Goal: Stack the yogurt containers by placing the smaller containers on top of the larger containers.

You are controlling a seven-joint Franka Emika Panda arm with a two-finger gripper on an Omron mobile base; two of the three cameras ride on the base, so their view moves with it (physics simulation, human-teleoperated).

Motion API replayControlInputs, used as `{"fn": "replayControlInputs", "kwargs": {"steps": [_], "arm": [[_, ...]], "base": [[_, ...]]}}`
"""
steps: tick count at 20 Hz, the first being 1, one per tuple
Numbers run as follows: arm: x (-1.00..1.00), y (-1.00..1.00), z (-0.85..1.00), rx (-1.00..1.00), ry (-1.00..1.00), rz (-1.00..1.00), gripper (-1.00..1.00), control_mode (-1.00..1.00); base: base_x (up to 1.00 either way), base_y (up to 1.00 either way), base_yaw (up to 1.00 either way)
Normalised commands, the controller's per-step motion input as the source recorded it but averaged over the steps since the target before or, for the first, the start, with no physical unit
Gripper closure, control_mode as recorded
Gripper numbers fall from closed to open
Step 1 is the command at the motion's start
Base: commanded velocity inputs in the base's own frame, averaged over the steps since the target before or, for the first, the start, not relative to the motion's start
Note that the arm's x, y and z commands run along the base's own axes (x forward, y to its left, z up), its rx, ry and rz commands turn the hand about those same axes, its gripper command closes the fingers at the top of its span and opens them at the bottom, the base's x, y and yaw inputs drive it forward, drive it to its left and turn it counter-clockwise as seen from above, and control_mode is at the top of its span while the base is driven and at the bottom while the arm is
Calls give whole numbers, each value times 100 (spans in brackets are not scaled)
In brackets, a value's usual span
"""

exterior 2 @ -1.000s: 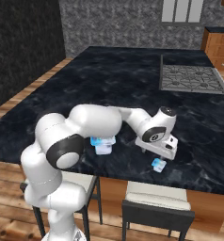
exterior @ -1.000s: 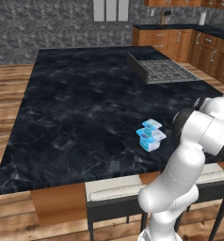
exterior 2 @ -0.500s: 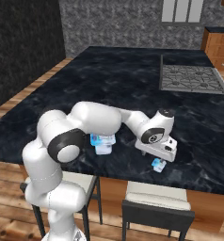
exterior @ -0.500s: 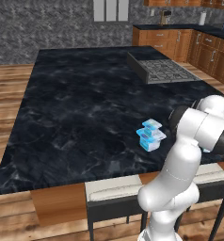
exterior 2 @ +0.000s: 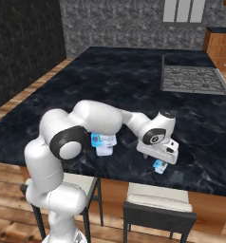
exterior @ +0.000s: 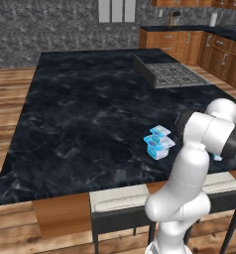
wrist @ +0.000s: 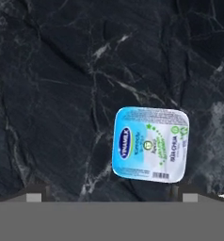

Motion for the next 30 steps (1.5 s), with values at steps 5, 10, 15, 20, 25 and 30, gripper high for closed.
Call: {"fn": "replayControlInputs", "kwargs": {"steps": [5,10,15,20,25,30], "arm": [[2,-10,-1,0,2,0,-100,-100],[5,-12,0,0,0,0,-100,-100],[7,0,-15,0,0,1,-100,-100],[11,-1,-23,0,0,0,-100,-100],[8,-5,-19,0,0,1,-100,-100],[0,-16,-1,0,0,0,-100,-100]], "base": [[0,0,0],[0,0,0],[0,0,0],[0,0,0],[0,0,0],[0,0,0]]}}
